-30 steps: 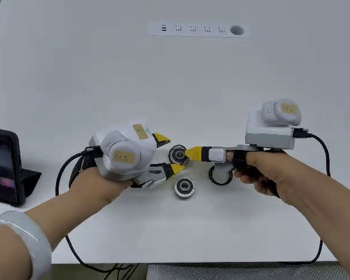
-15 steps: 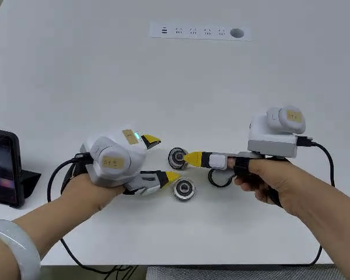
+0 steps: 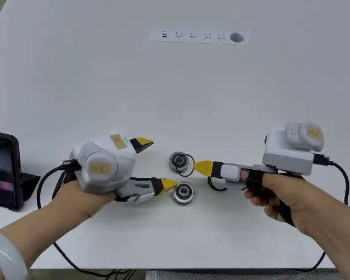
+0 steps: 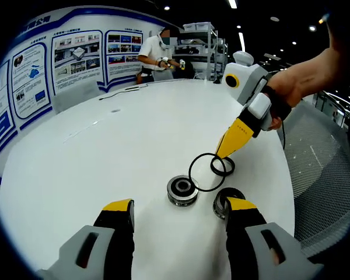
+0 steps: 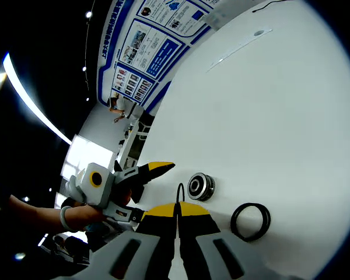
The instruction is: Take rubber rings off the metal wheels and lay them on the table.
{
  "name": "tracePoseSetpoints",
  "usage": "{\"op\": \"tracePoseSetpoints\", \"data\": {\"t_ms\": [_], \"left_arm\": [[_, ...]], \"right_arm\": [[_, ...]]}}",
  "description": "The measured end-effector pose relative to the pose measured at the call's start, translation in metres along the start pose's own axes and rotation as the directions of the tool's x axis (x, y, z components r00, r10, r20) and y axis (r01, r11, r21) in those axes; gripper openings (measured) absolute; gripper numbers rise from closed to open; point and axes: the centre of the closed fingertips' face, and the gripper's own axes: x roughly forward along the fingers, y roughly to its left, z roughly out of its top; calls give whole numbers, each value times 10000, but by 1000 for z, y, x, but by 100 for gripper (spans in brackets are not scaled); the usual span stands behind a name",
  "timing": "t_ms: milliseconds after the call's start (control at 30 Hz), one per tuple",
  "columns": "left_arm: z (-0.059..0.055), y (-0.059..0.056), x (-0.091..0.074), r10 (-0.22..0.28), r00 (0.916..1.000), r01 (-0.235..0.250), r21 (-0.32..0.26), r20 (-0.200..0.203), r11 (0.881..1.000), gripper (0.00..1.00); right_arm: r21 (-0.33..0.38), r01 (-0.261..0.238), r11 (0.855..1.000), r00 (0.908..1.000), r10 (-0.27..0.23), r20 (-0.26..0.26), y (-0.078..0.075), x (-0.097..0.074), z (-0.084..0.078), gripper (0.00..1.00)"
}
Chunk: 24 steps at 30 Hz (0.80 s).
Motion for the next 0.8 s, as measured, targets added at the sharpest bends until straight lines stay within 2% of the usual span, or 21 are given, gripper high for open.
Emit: {"op": "tracePoseSetpoints", "data": {"t_ms": [200, 267, 733, 800], "left_arm": [[-2, -1, -3, -7, 10000, 8, -83, 97, 10000, 65], [-4, -2, -3, -37, 10000, 38, -98, 28, 9999, 65], [-3, -2, -9, -29, 9996, 32, -98, 289, 9999, 68], [-5, -2, -10, -23, 9998, 26, -118, 203, 9999, 69]], "right_arm": [[294, 294, 9991, 9995, -298, 143, -14, -15, -8, 2], [431, 354, 9984, 9991, -364, 238, -17, -19, -8, 2], [731, 948, 9928, 9938, -987, 518, -45, -42, -5, 2], [790, 1046, 9914, 9928, -1088, 506, -47, -43, -6, 2]]}}
